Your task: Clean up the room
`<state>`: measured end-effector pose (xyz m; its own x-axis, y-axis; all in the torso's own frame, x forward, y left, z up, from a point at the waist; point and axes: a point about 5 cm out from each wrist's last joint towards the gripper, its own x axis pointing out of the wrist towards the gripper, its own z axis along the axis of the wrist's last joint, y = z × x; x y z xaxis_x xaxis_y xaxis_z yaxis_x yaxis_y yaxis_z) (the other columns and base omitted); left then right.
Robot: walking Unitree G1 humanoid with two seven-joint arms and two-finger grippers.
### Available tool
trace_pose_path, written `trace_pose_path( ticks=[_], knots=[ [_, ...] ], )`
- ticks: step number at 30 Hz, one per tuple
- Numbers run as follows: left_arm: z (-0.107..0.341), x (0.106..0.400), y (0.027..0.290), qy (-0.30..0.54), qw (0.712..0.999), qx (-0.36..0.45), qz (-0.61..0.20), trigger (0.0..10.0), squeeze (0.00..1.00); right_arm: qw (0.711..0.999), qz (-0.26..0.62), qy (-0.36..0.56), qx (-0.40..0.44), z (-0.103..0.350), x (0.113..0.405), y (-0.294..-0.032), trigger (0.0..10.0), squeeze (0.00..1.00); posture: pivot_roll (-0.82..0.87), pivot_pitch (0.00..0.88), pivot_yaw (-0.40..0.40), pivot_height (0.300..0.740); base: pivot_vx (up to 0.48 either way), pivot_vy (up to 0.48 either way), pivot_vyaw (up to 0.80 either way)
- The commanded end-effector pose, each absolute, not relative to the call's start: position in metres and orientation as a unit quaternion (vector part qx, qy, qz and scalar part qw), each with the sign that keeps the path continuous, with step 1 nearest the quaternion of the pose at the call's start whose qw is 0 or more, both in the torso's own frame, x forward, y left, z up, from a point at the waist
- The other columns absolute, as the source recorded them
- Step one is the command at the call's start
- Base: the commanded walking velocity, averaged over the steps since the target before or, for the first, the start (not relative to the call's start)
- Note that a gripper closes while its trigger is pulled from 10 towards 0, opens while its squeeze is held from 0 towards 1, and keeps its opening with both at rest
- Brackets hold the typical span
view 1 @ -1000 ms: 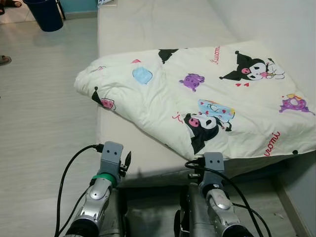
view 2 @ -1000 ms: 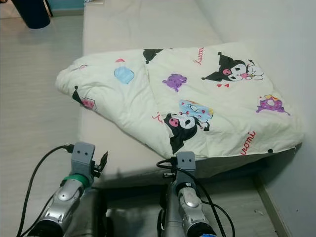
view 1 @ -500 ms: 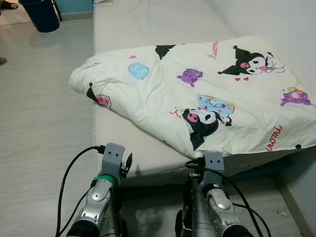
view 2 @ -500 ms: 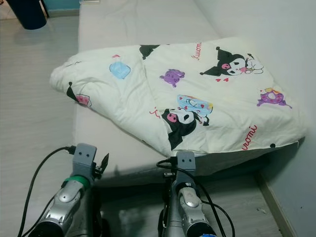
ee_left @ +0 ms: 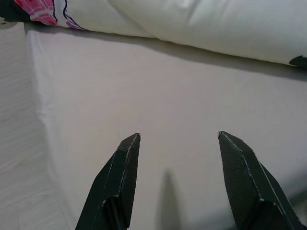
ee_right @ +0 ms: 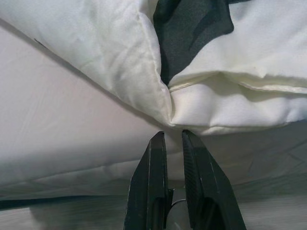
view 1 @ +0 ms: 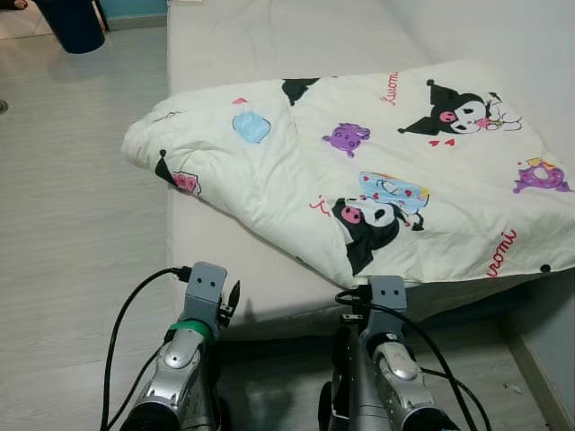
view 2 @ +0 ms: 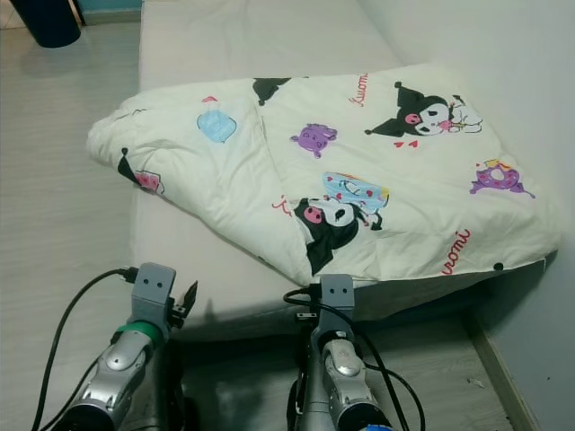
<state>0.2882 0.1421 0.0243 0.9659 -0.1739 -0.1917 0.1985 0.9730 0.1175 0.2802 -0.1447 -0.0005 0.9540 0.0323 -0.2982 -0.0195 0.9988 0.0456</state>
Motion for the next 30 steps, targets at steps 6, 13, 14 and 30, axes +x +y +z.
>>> trace_pose_path(
  ticks=[6, 13, 14, 30],
  knots=[
    [0.0176, 0.2812, 0.1465, 0.102, 0.988, 0.076, -0.091, 10.0, 0.00, 0.987, 0.013, 0.159, 0.026, -0.0044, 0.2765, -0.1430, 10.0, 0.00, 0.02, 0.141, 0.017, 0.584, 0.000, 0.000, 0.00],
    [0.0172, 0.2806, 0.1481, 0.103, 0.987, 0.077, -0.091, 10.0, 0.00, 0.987, 0.012, 0.159, 0.027, -0.0043, 0.2768, -0.1419, 10.0, 0.00, 0.02, 0.138, 0.019, 0.584, 0.000, 0.000, 0.00],
    [0.0172, 0.2806, 0.1481, 0.103, 0.987, 0.077, -0.091, 10.0, 0.00, 0.987, 0.012, 0.159, 0.027, -0.0043, 0.2768, -0.1419, 10.0, 0.00, 0.02, 0.138, 0.019, 0.584, 0.000, 0.000, 0.00],
    [0.0196, 0.2835, 0.1452, 0.100, 0.988, 0.076, -0.090, 10.0, 0.00, 0.987, 0.022, 0.157, 0.026, -0.0014, 0.2807, -0.1409, 10.0, 0.00, 0.02, 0.127, 0.006, 0.564, 0.000, 0.000, 0.00]
  ],
)
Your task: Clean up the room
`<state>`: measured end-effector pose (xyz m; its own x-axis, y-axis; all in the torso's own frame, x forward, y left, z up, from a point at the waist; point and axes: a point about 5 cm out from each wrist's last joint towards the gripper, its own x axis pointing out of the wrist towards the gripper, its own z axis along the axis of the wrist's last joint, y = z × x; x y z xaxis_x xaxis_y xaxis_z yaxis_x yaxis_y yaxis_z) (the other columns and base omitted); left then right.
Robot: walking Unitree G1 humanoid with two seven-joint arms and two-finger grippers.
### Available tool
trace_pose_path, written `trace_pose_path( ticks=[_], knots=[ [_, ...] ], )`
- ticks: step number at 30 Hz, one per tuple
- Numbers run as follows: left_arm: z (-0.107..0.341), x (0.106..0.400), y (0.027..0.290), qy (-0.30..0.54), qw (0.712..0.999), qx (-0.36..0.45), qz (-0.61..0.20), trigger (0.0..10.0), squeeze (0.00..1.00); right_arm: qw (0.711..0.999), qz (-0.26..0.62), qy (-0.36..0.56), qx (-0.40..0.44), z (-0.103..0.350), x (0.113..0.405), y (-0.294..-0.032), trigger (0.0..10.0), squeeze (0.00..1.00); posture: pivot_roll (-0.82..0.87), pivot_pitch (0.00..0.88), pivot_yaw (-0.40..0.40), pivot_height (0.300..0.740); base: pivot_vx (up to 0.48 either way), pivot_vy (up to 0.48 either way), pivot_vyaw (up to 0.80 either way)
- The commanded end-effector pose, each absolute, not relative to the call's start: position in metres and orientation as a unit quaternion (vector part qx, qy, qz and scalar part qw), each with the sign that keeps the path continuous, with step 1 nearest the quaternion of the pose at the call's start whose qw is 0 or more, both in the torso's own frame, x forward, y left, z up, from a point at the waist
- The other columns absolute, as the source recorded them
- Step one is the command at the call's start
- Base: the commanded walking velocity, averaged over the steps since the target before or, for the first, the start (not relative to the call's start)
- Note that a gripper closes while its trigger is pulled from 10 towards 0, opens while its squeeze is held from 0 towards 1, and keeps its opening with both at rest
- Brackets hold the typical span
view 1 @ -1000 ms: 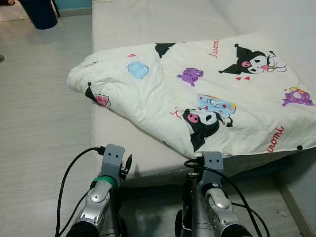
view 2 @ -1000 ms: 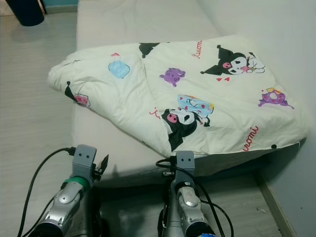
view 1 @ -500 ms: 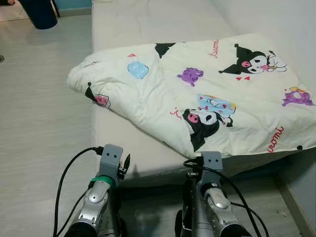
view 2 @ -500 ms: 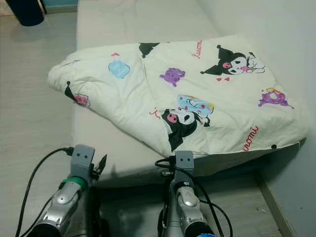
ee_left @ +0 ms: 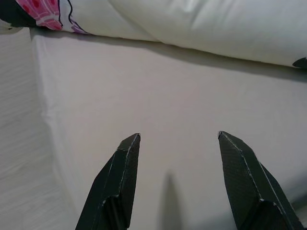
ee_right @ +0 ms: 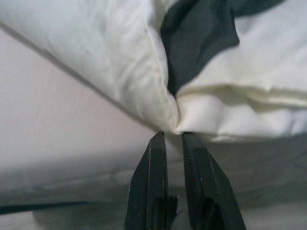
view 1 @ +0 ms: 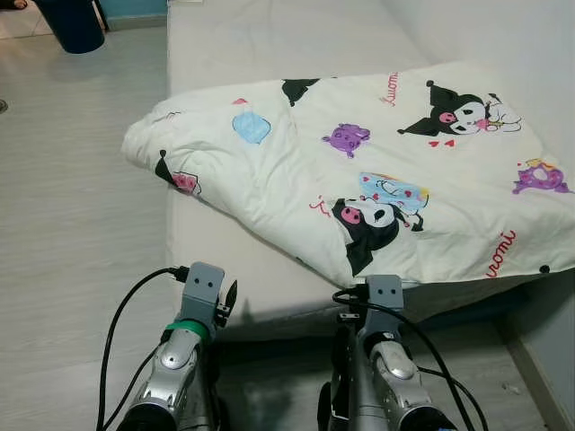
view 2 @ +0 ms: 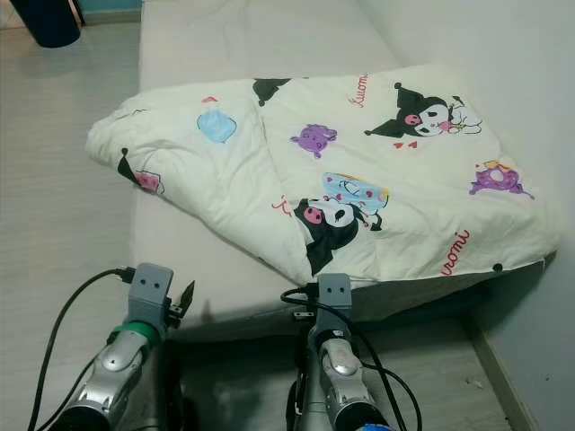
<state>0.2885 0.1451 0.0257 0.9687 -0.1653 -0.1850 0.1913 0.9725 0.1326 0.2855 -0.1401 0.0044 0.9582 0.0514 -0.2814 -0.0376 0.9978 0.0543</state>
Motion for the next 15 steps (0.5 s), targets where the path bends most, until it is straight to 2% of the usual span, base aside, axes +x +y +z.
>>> trace_pose_path(
  ticks=[1, 15],
  knots=[
    [0.0197, 0.2835, 0.1455, 0.100, 0.988, 0.076, -0.090, 10.0, 0.00, 0.988, 0.023, 0.153, 0.026, 0.0003, 0.2822, -0.1402, 10.0, 0.00, 0.01, 0.129, 0.008, 0.564, 0.000, 0.000, 0.00],
    [0.0172, 0.2787, 0.1449, 0.101, 0.988, 0.076, -0.093, 10.0, 0.00, 0.989, 0.027, 0.145, 0.032, 0.0010, 0.2807, -0.1361, 10.0, 0.00, 0.01, 0.147, 0.007, 0.564, 0.000, 0.000, 0.00]
  ],
)
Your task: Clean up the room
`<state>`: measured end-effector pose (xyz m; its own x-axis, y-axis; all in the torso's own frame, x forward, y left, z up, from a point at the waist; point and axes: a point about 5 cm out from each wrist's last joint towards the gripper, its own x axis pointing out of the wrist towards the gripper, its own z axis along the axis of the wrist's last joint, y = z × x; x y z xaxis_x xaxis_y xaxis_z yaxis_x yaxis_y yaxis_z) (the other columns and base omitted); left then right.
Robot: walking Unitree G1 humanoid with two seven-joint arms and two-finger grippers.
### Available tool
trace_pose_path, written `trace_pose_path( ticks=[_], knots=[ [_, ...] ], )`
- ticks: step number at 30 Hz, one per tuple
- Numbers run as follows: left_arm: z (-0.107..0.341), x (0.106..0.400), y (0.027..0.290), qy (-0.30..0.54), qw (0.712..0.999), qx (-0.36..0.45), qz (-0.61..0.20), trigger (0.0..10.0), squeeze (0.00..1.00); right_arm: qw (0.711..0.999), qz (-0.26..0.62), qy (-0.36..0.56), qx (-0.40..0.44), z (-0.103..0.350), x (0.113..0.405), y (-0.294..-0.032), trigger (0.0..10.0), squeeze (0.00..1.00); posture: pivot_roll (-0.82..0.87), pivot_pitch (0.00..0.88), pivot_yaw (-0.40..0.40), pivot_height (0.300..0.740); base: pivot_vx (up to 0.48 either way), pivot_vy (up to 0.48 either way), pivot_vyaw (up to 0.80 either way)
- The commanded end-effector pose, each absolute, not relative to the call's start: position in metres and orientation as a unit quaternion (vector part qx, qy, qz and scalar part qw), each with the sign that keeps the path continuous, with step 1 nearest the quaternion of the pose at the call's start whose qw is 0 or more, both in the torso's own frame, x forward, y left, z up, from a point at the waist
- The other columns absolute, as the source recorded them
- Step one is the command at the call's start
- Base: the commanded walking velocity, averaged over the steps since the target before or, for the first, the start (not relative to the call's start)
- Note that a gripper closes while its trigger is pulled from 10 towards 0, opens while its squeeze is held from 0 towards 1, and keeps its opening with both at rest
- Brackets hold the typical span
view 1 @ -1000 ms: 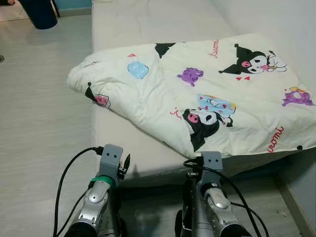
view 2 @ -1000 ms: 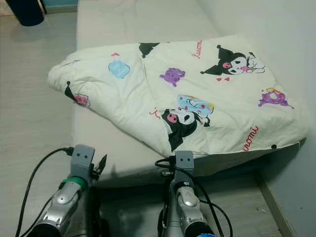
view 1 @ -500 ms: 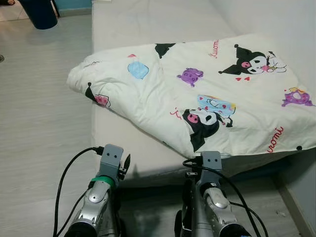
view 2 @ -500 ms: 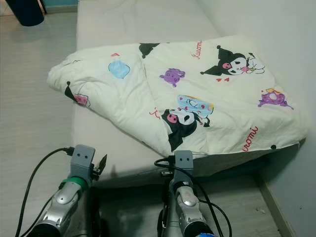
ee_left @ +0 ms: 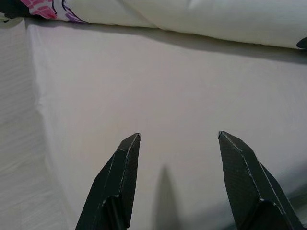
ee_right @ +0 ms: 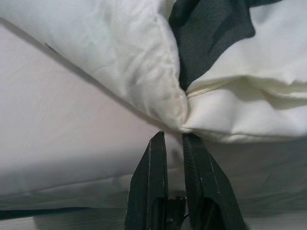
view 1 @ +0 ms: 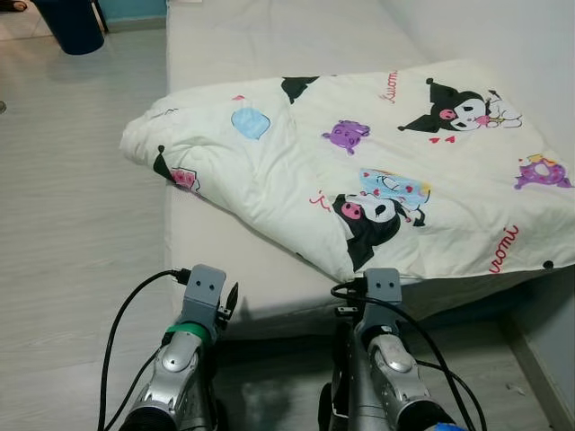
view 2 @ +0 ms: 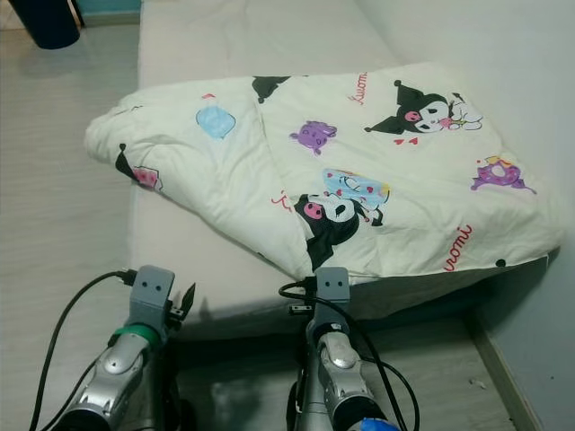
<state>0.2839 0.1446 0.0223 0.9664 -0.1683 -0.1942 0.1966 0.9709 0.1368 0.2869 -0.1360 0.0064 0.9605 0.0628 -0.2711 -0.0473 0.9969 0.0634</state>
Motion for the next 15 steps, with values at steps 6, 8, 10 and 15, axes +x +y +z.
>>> trace_pose_path(
  ticks=[6, 8, 10, 15],
  knots=[
    [0.024, 0.280, 0.147, 0.078, 0.991, 0.072, -0.084, 10.0, 0.00, 0.993, 0.020, 0.063, 0.096, 0.027, 0.295, -0.133, 10.0, 1.00, 0.02, 0.172, -0.004, 0.564, 0.000, 0.000, 0.00],
    [0.026, 0.281, 0.147, 0.073, 0.991, 0.071, -0.082, 10.0, 0.00, 0.993, 0.026, 0.042, 0.107, 0.036, 0.301, -0.130, 10.0, 1.00, 0.02, 0.179, -0.006, 0.564, 0.000, 0.000, 0.00],
    [0.028, 0.282, 0.146, 0.065, 0.992, 0.070, -0.085, 10.0, 0.00, 0.993, 0.036, 0.027, 0.111, 0.044, 0.307, -0.128, 10.0, 1.00, 0.02, 0.182, -0.006, 0.564, 0.000, 0.000, 0.00],
    [0.038, 0.283, 0.138, 0.032, 0.990, 0.078, -0.117, 10.0, 0.00, 0.992, 0.053, 0.021, 0.110, 0.054, 0.319, -0.123, 10.0, 1.00, 0.02, 0.192, -0.008, 0.564, 0.000, 0.000, 0.00]
  ],
)
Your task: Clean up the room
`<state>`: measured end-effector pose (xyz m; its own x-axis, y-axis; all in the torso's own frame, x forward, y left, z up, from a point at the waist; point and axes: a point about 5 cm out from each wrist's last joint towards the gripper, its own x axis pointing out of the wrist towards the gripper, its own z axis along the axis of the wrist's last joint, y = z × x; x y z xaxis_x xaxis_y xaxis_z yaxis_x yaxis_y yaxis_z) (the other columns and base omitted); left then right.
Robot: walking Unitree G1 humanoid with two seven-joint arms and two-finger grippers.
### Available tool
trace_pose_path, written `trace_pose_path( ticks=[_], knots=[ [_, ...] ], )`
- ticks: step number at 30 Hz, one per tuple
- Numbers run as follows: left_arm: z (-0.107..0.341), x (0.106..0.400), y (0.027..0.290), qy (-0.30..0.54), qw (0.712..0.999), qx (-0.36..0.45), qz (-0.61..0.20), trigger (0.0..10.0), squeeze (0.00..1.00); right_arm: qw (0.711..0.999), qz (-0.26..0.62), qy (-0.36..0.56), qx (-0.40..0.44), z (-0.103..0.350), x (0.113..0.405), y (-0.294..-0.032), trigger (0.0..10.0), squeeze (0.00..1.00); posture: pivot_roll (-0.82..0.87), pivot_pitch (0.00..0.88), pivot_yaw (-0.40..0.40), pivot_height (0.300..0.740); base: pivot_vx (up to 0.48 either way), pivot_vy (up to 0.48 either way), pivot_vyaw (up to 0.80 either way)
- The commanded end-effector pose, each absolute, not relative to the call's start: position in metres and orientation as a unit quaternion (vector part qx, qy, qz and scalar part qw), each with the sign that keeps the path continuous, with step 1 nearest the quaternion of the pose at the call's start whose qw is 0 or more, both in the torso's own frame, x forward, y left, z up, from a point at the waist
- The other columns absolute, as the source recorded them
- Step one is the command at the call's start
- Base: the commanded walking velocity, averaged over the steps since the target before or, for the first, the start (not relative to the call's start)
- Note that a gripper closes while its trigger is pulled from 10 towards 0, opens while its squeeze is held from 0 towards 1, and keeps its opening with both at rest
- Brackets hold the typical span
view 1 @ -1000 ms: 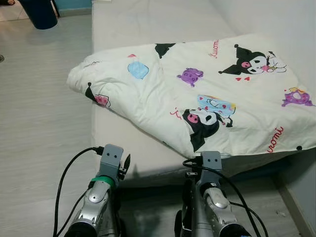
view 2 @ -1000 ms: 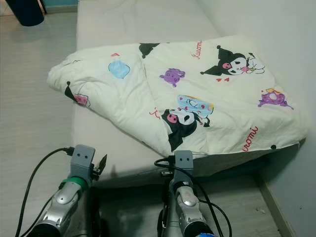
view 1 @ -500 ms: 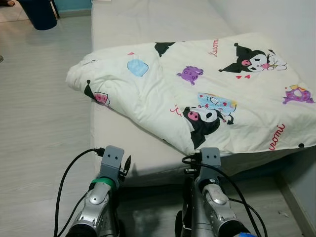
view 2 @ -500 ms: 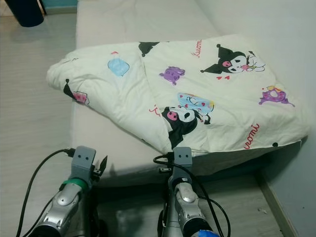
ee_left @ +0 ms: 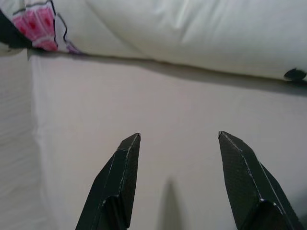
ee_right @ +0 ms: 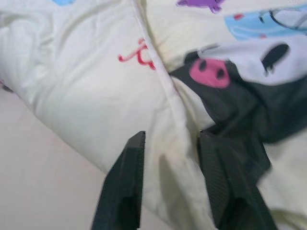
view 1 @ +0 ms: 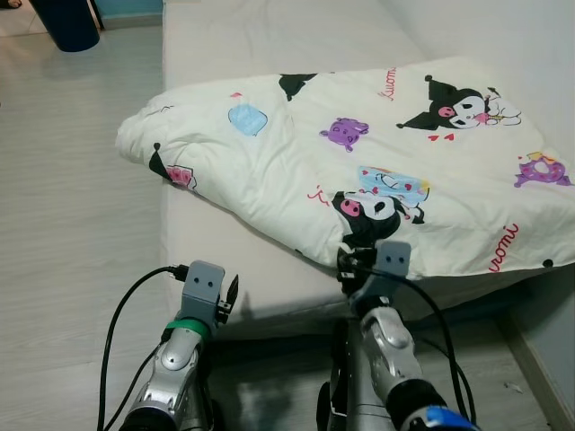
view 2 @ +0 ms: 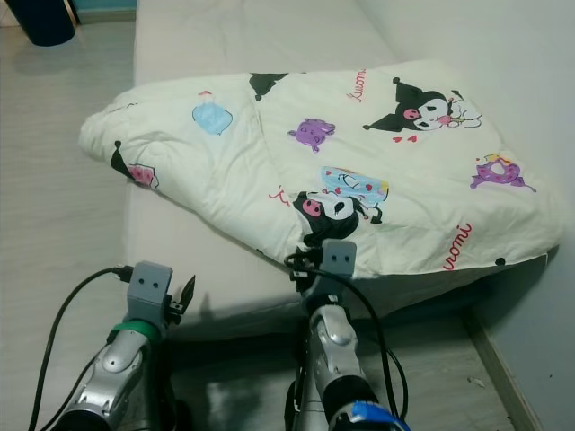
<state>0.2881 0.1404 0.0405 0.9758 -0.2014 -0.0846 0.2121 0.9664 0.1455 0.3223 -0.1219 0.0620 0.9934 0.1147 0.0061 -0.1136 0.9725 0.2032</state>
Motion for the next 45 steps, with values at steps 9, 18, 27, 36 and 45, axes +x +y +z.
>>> trace_pose_path(
  ticks=[9, 18, 27, 36, 45],
  knots=[
    [0.051, 0.285, 0.138, 0.003, 0.984, 0.105, -0.142, 10.0, 0.00, 0.990, 0.076, -0.021, 0.117, 0.083, 0.337, -0.115, 10.0, 1.00, 0.03, 0.208, -0.015, 0.564, 0.000, 0.000, 0.00],
    [0.062, 0.285, 0.136, -0.019, 0.983, 0.093, -0.155, 10.0, 0.00, 0.988, 0.099, -0.018, 0.120, 0.088, 0.346, -0.119, 10.0, 1.00, 0.04, 0.217, -0.019, 0.564, 0.000, 0.000, 0.00],
    [0.080, 0.283, 0.138, -0.043, 0.980, 0.078, -0.176, 10.0, 0.00, 0.986, 0.119, 0.022, 0.116, 0.098, 0.363, -0.123, 10.0, 1.00, 0.10, 0.241, -0.023, 0.564, 0.000, 0.000, 0.00],
    [0.101, 0.274, 0.138, -0.064, 0.973, 0.063, -0.212, 10.0, 0.00, 0.983, 0.093, 0.048, 0.153, 0.108, 0.375, -0.132, 10.0, 0.52, 0.15, 0.281, -0.021, 0.564, 0.000, 0.000, 0.00],
    [0.114, 0.269, 0.138, -0.059, 0.965, 0.058, -0.249, 10.0, 0.00, 0.975, 0.058, 0.058, 0.208, 0.112, 0.380, -0.144, 10.0, 0.00, 0.17, 0.300, -0.007, 0.564, 0.000, 0.000, 0.00]
  ],
)
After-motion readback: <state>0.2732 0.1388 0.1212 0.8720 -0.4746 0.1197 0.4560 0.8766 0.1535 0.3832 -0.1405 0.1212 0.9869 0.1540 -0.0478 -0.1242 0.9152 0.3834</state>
